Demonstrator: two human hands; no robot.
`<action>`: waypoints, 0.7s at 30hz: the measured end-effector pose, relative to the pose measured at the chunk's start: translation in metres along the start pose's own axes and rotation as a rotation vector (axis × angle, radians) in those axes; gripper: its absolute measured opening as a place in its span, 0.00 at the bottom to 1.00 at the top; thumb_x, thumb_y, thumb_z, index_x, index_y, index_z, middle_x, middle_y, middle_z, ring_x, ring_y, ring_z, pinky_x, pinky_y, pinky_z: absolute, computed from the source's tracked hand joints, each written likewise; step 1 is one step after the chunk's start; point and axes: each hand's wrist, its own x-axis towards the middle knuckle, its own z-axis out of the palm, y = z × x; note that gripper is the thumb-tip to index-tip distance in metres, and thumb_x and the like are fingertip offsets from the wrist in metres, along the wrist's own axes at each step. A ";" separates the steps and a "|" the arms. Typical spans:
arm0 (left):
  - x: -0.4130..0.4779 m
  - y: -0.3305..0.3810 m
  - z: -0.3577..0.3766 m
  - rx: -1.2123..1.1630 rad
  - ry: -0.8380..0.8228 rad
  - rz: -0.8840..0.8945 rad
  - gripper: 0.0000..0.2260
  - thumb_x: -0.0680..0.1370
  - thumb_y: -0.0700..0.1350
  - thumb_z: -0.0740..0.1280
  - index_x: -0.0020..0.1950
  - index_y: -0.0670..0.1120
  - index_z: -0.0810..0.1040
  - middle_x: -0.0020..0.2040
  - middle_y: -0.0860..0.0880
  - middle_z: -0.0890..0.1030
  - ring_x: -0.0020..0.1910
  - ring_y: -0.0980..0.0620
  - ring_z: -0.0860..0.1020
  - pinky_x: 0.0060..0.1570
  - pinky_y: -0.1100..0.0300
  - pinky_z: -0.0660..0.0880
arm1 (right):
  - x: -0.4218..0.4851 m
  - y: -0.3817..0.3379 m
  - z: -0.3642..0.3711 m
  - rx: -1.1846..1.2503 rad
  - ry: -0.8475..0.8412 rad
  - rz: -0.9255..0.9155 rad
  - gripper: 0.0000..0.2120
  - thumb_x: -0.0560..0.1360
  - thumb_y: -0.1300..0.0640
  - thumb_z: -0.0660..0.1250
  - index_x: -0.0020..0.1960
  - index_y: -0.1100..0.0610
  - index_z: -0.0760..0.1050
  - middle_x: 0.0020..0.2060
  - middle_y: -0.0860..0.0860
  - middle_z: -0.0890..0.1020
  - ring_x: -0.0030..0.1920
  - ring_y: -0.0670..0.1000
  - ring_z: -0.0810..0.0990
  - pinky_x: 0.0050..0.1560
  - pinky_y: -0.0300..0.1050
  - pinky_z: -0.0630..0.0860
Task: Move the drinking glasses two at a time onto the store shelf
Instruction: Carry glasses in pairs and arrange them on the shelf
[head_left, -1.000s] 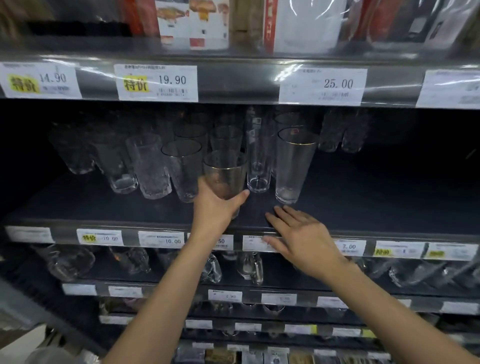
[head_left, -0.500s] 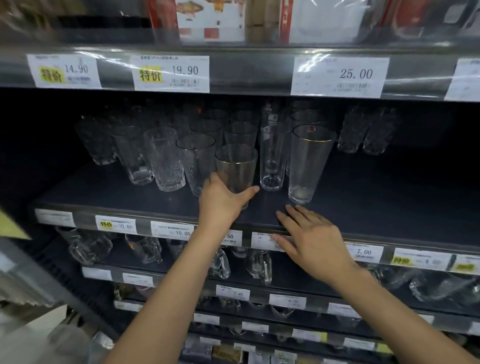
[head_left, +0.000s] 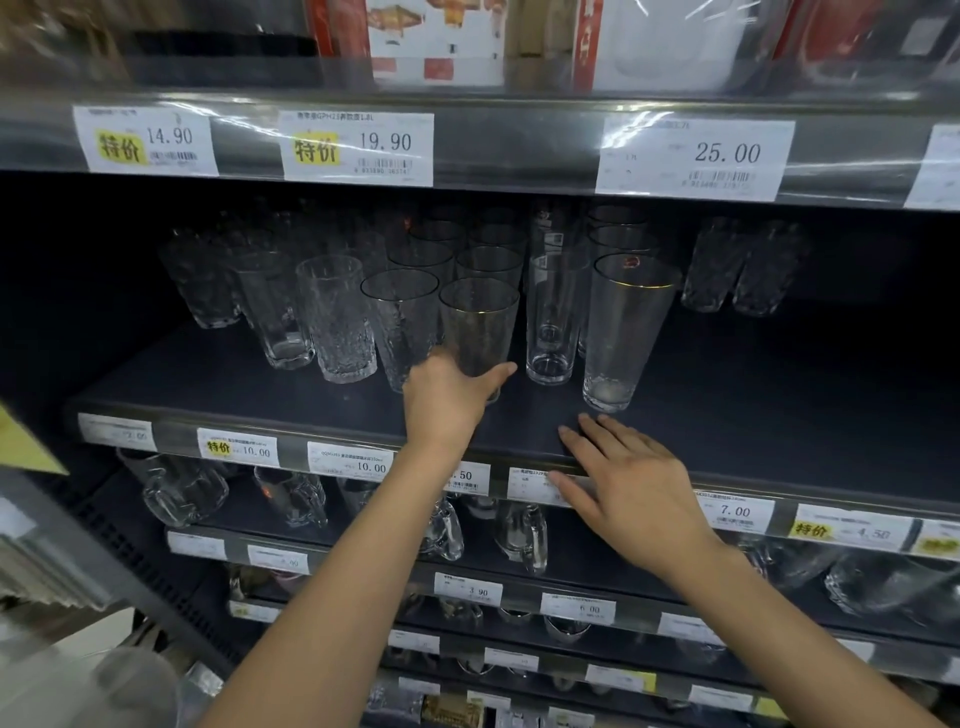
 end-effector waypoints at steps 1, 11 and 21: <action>0.001 0.001 0.000 -0.007 -0.007 -0.003 0.28 0.66 0.65 0.75 0.47 0.40 0.80 0.44 0.44 0.84 0.46 0.44 0.82 0.42 0.55 0.78 | 0.000 0.000 0.000 0.002 -0.002 0.003 0.26 0.78 0.39 0.56 0.64 0.55 0.80 0.62 0.56 0.82 0.62 0.57 0.81 0.60 0.54 0.78; 0.005 0.003 0.004 -0.033 -0.058 -0.041 0.25 0.68 0.63 0.75 0.43 0.41 0.78 0.45 0.42 0.83 0.46 0.44 0.80 0.41 0.58 0.72 | 0.000 -0.002 -0.001 -0.001 -0.019 0.015 0.27 0.79 0.38 0.55 0.64 0.55 0.80 0.62 0.56 0.81 0.62 0.57 0.80 0.59 0.54 0.79; 0.005 0.001 0.007 -0.076 -0.031 0.015 0.22 0.70 0.59 0.76 0.48 0.40 0.82 0.47 0.44 0.85 0.49 0.44 0.82 0.41 0.63 0.70 | 0.000 -0.003 -0.003 -0.003 -0.045 0.028 0.27 0.79 0.38 0.54 0.64 0.55 0.80 0.62 0.56 0.81 0.62 0.57 0.80 0.60 0.54 0.78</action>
